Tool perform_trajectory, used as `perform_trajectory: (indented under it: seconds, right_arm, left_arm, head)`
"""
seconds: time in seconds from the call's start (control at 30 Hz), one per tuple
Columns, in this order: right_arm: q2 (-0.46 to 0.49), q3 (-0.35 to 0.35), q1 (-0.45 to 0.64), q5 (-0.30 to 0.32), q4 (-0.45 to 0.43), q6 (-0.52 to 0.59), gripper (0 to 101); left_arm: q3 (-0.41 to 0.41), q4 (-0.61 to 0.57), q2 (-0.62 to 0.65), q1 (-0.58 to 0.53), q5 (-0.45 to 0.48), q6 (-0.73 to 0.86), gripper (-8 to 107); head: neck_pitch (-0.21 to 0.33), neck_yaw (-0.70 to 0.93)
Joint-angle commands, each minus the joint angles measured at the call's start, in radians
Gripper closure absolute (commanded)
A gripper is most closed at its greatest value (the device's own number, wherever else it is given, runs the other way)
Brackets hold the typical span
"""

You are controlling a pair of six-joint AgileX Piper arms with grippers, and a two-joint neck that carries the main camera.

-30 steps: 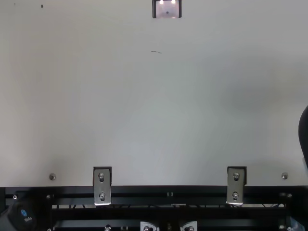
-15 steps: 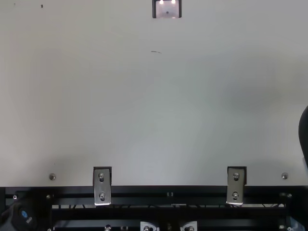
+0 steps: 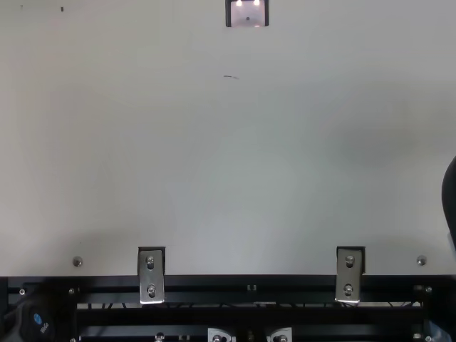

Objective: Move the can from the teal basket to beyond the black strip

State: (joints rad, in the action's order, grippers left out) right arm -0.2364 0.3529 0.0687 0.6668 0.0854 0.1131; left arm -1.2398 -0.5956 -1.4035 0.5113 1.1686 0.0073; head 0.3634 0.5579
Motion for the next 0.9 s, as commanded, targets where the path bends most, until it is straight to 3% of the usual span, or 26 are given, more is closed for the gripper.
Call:
perform_trajectory:
  seconds: [0.0,0.43,0.87]
  right_arm:
    - [0.000,0.000,0.000,0.000,0.000,0.000,0]
    - [0.000,0.000,0.000,0.000,0.000,0.000,0]
    - [0.000,0.000,0.000,0.000,0.000,0.000,0]
  left_arm:
    - [0.000,0.000,0.000,0.000,0.000,0.000,89]
    - [-0.002,-0.006,0.007,-0.001,0.022,-0.026,89]
    - [0.071,-0.050,0.059,-0.111,0.051,-0.254,89]
  head:
    - [0.053,0.024]
    - [0.053,0.024]
    - [0.053,0.024]
